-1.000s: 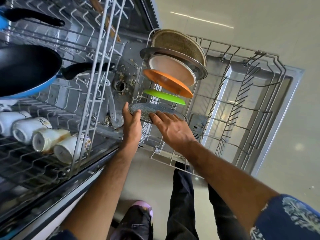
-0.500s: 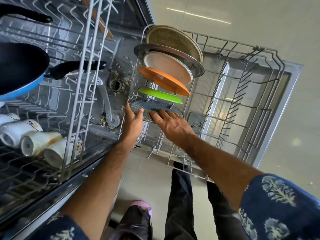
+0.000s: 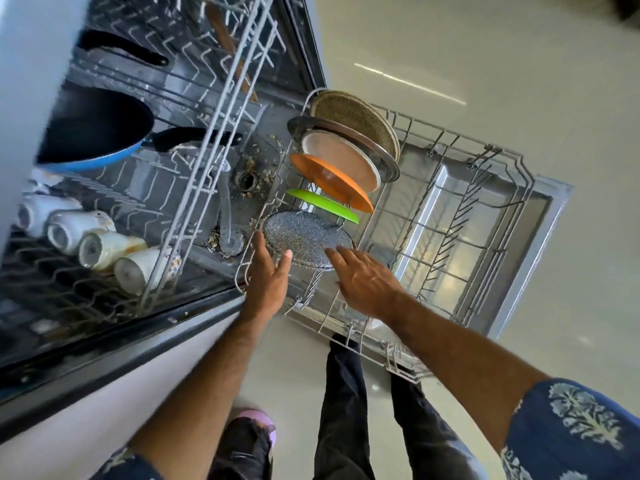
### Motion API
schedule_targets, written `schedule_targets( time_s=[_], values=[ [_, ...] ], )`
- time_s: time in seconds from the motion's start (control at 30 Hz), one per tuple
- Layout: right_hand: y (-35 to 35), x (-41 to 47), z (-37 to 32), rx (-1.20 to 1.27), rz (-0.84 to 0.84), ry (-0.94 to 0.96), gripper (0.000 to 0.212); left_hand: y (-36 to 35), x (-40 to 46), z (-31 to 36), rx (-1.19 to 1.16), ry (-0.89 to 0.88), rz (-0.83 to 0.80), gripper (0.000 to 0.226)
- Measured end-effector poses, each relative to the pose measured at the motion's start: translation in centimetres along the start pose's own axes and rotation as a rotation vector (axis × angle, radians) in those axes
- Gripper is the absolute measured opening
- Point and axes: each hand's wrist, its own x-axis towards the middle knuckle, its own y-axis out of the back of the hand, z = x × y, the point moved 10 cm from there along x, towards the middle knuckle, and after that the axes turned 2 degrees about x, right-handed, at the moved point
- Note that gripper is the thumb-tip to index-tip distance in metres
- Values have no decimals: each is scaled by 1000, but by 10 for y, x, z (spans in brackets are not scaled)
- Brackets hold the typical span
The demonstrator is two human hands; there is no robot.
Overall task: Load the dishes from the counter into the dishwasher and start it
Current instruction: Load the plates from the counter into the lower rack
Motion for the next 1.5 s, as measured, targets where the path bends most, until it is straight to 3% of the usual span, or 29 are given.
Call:
schedule_targets(
  time_s=[0.1, 0.27, 0.43, 0.67, 0.83, 1.13, 1.27, 1.5],
  values=[
    [12, -28, -12, -34, -11, 30, 63, 3, -45, 8, 58, -64, -25, 67],
    [45, -90, -57, -153, -98, 107, 73, 17, -149, 37, 756, -326, 29, 68],
    [85, -148, -113, -220, -138, 161, 79, 44, -253, 34, 944, -337, 66, 80],
    [104, -211, -224, -377, -169, 360, 82, 103, -389, -8, 767, -108, 148, 76],
    [90, -251, -330, -513, -148, 554, 81, 149, -490, -64, 704, 4, 321, 74],
    [43, -337, -564, -620, -76, 947, 73, 229, -709, -226, 506, 349, 651, 70],
    [28, -361, -643, -603, -62, 1048, 71, 261, -772, -284, 433, 496, 755, 71],
    [-2, -356, -735, -644, -67, 1171, 69, 298, -807, -346, 371, 579, 813, 71]
  ],
)
